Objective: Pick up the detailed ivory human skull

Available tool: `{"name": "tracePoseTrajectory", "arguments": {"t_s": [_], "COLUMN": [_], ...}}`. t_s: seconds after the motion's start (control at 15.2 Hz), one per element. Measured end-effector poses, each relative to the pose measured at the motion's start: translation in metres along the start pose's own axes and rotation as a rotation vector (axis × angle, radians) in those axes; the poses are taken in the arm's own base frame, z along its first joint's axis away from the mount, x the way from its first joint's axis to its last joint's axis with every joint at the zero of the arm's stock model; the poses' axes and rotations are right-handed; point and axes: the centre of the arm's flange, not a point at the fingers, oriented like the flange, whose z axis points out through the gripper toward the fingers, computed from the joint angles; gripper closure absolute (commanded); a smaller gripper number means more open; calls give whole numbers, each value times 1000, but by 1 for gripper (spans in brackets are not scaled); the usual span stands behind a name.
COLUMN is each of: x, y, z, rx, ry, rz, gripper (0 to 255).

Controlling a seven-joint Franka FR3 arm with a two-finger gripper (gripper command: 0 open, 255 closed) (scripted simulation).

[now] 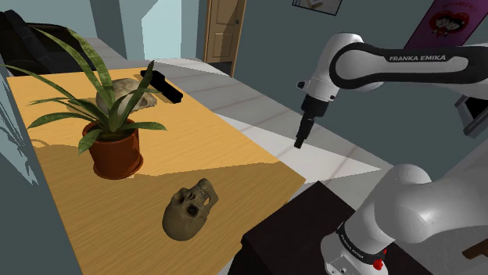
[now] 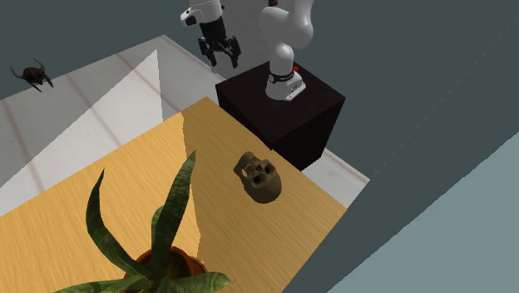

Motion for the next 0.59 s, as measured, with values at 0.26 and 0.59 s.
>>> {"name": "tracePoseTrajectory", "arguments": {"t_s": [0.26, 0.59], "x": [18, 52], "y": [5, 5], "z": [42, 98], "rx": [63, 140], "ry": [53, 118], "rz": [-148, -330], "gripper": [0, 0]}}
